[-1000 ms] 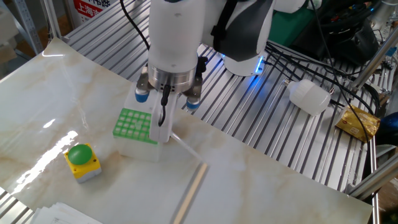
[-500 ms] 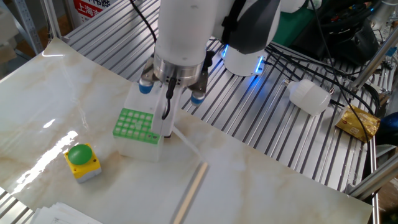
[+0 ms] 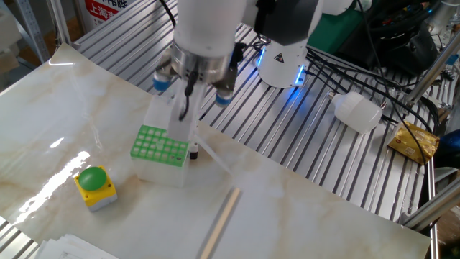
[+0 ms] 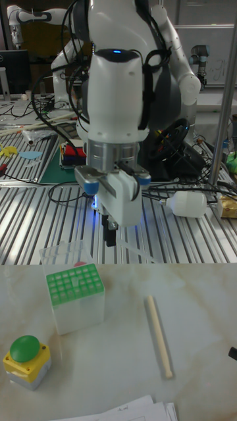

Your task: Insert a large pipette tip into the holder for large pipette tips

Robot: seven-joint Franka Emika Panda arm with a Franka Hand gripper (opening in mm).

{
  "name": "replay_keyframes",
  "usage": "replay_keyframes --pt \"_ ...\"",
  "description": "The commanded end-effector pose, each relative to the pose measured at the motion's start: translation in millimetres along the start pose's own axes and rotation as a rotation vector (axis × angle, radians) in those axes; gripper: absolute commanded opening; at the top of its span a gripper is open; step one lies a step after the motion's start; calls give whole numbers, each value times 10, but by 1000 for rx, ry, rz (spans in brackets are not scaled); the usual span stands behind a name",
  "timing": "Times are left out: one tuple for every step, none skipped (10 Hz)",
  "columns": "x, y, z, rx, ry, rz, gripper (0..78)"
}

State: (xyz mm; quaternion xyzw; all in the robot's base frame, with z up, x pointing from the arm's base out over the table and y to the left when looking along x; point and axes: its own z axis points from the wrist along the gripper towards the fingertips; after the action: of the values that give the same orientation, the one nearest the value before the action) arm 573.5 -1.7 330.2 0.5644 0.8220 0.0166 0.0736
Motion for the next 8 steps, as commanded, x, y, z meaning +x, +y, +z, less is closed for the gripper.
replay_keyframes --pt "-220 -141 -135 9 -46 -11 12" --pt "-272 -160 -184 15 -57 -9 12" --pt "-314 -170 -230 15 -57 -1 12" --pt "-363 -189 -266 17 -63 -1 12" --pt "-377 -195 -272 18 -66 -2 12" --pt "-477 -260 -282 21 -87 -20 12" --pt "-507 -277 -284 22 -94 -27 12" --pt "-543 -284 -297 27 -112 -29 12"
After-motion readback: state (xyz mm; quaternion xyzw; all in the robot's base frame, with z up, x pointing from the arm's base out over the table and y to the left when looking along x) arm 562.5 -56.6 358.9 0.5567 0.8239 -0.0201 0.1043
